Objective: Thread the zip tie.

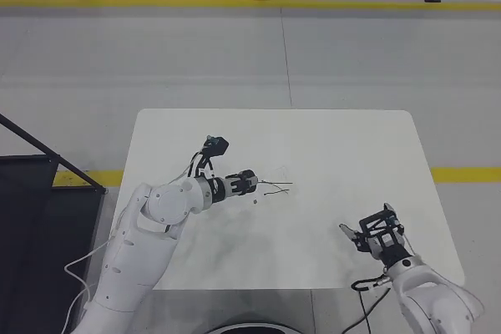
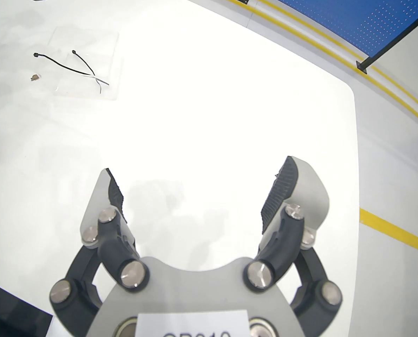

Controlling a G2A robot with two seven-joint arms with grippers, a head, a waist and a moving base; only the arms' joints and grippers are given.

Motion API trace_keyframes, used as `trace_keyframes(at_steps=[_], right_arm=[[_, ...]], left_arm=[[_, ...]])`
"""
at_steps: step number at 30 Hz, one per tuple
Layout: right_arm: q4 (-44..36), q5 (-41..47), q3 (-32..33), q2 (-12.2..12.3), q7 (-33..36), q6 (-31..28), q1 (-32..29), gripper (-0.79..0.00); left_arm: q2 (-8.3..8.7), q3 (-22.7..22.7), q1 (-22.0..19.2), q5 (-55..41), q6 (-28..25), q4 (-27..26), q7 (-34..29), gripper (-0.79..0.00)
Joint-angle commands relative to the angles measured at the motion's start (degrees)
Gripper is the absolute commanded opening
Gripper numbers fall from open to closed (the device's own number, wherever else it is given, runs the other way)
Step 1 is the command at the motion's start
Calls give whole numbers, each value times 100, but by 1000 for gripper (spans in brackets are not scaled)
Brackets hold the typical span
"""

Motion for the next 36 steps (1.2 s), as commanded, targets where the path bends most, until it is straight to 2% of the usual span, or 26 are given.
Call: trace_keyframes(at_steps=[1, 4, 7, 9, 12, 14, 15, 25, 28, 33, 36], right_arm=[[20, 144, -82, -2, -137, -195, 7, 0], [141, 681, -214, 16, -263, -1050, 167, 0], [327, 1445, -402, 35, -89, -1945, 456, 0], [548, 2249, -564, 41, 298, -2392, 731, 0], [926, 3729, -894, 46, 1217, -2679, 1251, 0], [1244, 4848, -1059, 62, 1945, -2659, 1649, 0], [1333, 5130, -1082, 74, 2222, -2605, 1789, 0], [1333, 5130, -1082, 74, 2222, -2605, 1789, 0], [1332, 5146, -1168, 72, 2093, -2475, 1768, 0], [1893, 6233, -1172, 82, 2261, -2190, 2053, 0], [2133, 6858, -1119, 114, 2564, -2308, 2213, 0]], left_arm=[[0, 22, 43, -38, -64, -14, 69, -785], [15, 49, 70, -146, -298, -13, 82, -785], [32, 56, 59, -269, -473, -3, 49, -785], [45, 48, 64, -364, -616, -1, 39, -785], [72, 12, 81, -421, -816, -8, 46, -785], [91, 1, 111, -437, -917, -50, 38, -785], [102, 0, 126, -421, -974, -80, 26, -785], [143, -53, 209, -347, -1066, -172, 21, -785], [143, 100, 242, -294, -1140, -220, 114, -785], [144, 306, 156, -330, -1175, -216, 101, -785], [149, 393, 97, -419, -1245, -177, 32, -785]])
